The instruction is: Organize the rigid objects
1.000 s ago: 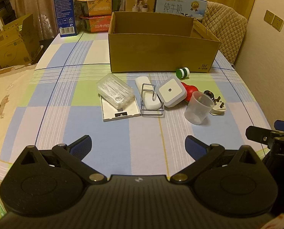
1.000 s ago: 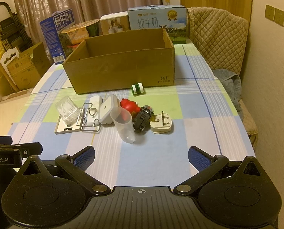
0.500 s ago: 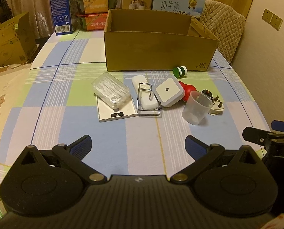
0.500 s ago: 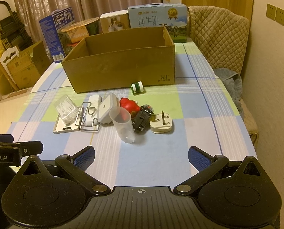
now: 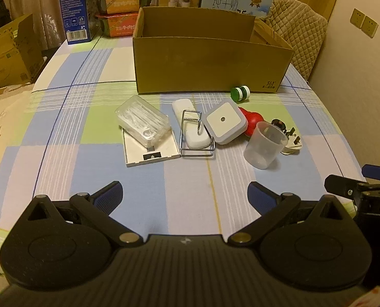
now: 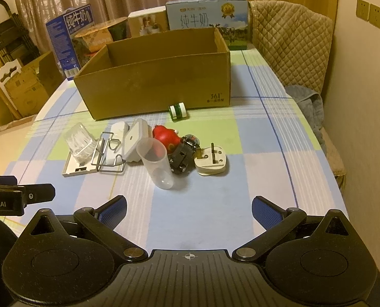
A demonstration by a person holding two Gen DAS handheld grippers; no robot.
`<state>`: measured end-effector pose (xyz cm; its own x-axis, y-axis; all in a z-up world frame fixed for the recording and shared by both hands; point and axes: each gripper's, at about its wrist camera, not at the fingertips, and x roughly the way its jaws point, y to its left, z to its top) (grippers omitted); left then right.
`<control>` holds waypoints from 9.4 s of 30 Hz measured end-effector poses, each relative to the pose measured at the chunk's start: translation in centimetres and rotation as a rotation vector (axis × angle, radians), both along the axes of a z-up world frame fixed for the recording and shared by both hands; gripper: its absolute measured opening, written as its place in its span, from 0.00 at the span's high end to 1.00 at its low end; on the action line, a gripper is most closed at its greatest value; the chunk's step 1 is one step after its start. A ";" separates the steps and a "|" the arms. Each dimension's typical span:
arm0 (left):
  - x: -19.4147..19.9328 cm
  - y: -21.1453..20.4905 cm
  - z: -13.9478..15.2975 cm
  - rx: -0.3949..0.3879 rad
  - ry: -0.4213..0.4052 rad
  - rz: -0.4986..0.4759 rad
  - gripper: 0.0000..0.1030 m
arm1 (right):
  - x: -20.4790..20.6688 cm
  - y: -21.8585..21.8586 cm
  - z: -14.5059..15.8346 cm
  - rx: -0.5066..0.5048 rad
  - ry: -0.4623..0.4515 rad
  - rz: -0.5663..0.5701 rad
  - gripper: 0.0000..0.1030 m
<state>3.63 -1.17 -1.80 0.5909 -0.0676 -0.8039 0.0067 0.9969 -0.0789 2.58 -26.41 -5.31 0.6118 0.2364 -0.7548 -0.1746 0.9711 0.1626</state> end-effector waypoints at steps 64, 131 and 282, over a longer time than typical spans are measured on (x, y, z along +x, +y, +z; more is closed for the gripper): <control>11.3 -2.3 -8.5 0.072 0.003 -0.172 0.37 | 7.1 2.9 -4.3 -0.030 -0.142 0.312 0.71; 27.0 1.1 6.1 -0.019 -0.200 -0.108 0.52 | 30.0 3.7 5.2 0.131 -0.208 0.086 0.71; 7.0 4.4 -6.6 -0.036 0.025 0.149 0.01 | 11.7 0.0 -10.1 -0.093 -0.039 0.078 0.51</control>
